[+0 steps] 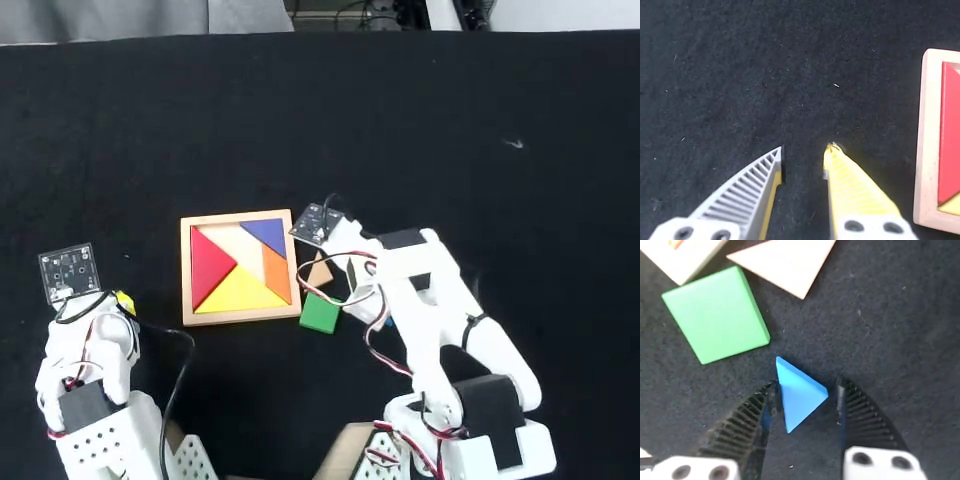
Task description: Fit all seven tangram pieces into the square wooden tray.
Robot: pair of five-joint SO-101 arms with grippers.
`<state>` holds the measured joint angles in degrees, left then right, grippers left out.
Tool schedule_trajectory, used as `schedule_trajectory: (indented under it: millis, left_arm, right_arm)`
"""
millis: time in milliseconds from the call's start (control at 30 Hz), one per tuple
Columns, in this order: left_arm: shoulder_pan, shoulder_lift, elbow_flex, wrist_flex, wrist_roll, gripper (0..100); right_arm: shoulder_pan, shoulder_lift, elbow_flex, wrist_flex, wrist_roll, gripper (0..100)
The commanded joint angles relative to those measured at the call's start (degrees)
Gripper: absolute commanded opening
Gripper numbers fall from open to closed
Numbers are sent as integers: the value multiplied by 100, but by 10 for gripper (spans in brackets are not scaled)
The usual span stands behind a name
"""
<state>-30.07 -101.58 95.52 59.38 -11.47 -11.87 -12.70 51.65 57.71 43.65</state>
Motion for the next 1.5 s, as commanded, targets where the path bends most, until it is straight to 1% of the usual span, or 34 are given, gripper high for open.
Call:
schedule_trajectory:
  millis: [0, 67, 133, 300, 400, 533, 600, 800, 933, 1067, 1133, 1200, 1367, 1467]
  left_arm:
    - [-31, -35, -22, -97, 62, 148]
    - [-31, -35, -22, -97, 62, 148]
    - [-31, -35, -22, -97, 62, 148]
    - [-31, -35, -22, -97, 62, 148]
    - [-31, -35, -22, -97, 62, 148]
    - [-31, -35, -22, -97, 62, 148]
    - [-31, -35, -13, -97, 62, 148]
    - [-31, -35, -13, -97, 62, 148]
    - [-31, -35, -4, -97, 62, 148]
    - [-31, -35, -4, -97, 62, 148]
    - [-31, -35, -4, -97, 62, 148]
    - [-31, -35, -4, -97, 62, 148]
    - [-31, -35, -4, -97, 62, 148]
    - [-31, -35, -4, -97, 62, 148]
  right_arm:
    - [-70, -13, -48, -114, 70, 114]
    - [-79, -13, -48, -114, 70, 87]
    - [-79, -13, -48, -105, 70, 93]
    - [-44, -31, -48, -53, 53, 177]
    - [88, -101, -163, 343, 53, 228]
    - [308, -497, -242, 1037, 44, 230]
    - [413, -804, -84, 1213, 9, 230]
    - [352, -1314, 593, 686, -923, 234]
    - [44, -1323, 558, 642, -1459, 234]
    - [-413, -1323, 453, 624, -2505, 234]
    - [-448, -1323, 444, 615, -2954, 234]
    - [-316, -1323, 462, 607, -3103, 234]
    - [220, -1323, 479, 589, -3112, 234]
    - [281, -1314, 549, 457, -3086, 234]
